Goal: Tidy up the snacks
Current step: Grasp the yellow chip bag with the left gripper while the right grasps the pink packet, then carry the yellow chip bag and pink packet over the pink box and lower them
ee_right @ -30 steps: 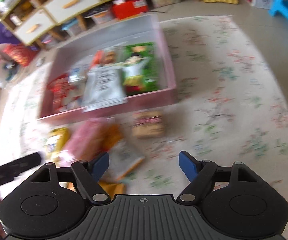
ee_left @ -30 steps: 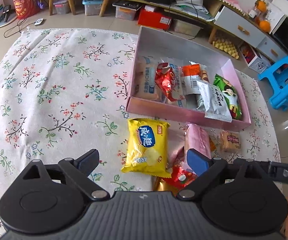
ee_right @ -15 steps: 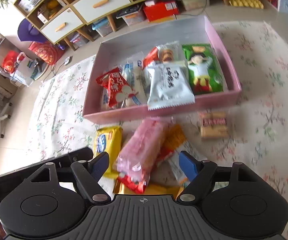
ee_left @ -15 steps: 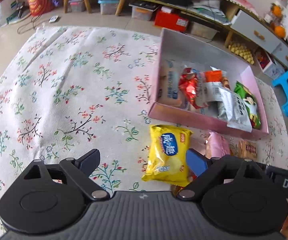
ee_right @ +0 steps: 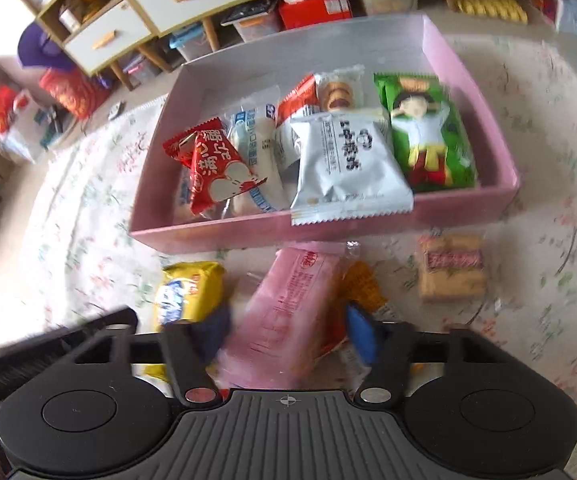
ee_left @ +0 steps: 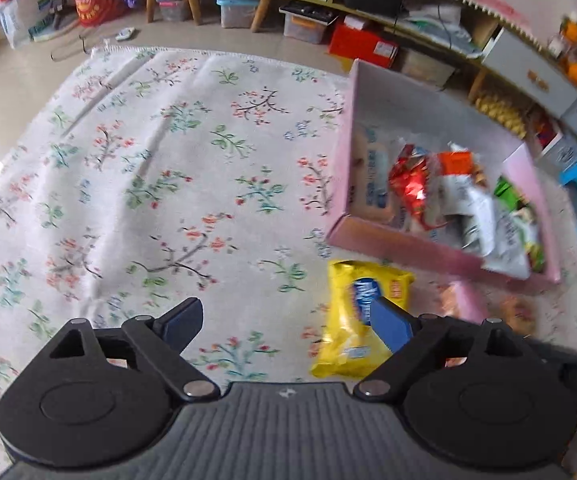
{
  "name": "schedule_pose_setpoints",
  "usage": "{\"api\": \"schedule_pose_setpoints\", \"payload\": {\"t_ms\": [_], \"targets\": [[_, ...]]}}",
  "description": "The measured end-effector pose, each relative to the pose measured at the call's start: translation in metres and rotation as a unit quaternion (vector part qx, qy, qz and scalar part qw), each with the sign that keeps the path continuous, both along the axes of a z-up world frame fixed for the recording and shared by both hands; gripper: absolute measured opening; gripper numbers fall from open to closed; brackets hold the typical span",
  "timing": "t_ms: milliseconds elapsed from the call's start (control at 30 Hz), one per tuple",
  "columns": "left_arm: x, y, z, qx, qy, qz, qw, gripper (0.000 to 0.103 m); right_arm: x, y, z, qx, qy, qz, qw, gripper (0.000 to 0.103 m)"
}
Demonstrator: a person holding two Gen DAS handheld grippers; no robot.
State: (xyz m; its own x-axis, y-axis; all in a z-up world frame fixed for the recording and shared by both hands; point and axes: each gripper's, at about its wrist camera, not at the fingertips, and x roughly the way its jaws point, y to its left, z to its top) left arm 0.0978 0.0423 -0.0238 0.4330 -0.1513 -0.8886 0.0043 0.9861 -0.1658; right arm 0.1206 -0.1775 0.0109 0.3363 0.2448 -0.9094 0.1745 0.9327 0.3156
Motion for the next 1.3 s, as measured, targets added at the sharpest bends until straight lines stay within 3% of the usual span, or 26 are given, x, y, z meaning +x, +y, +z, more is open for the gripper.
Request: {"api": "schedule_pose_setpoints", "payload": {"t_ms": [33,267,433,633,700,767,833,1033,1300], "targets": [[-0.001,-0.001,0.001,-0.009,-0.001,-0.001,1.0,0.089,-0.001,-0.004,0.0,0.008,0.003,-0.003,1.0,0.032],[-0.004,-0.025,-0.002,-0.038,-0.01,-0.035,0.9986,0.087,-0.009,-0.025,0.014,0.018,-0.003,-0.026,0.999,0.031],[-0.004,-0.048,-0.015,-0.021,-0.001,-0.079,0.9967,0.079,-0.016,-0.038,0.025,0.016,-0.017,-0.043,0.999,0.032],[-0.005,-0.07,-0.028,0.023,-0.013,-0.097,0.9949,0.078,-0.026,-0.046,0.033,0.02,-0.023,-0.058,0.998,0.032],[-0.005,-0.072,-0.026,0.023,-0.015,-0.102,0.9944,0.069,-0.029,-0.047,0.038,0.015,-0.032,-0.057,0.998,0.032],[-0.005,-0.074,-0.026,0.029,-0.01,-0.105,0.9939,0.05,-0.031,-0.048,0.043,0.025,-0.039,-0.059,0.997,0.032],[-0.006,-0.075,-0.027,0.033,-0.012,-0.109,0.9934,0.048,-0.032,-0.049,0.045,0.028,-0.044,-0.059,0.997,0.032],[-0.011,-0.077,-0.023,0.045,-0.017,-0.118,0.9919,0.046,-0.032,-0.045,0.044,0.02,-0.043,-0.053,0.997,0.032],[-0.017,-0.079,-0.012,0.02,-0.02,-0.125,0.9918,0.046,-0.036,-0.046,0.051,0.027,-0.056,-0.056,0.996,0.032]]}}
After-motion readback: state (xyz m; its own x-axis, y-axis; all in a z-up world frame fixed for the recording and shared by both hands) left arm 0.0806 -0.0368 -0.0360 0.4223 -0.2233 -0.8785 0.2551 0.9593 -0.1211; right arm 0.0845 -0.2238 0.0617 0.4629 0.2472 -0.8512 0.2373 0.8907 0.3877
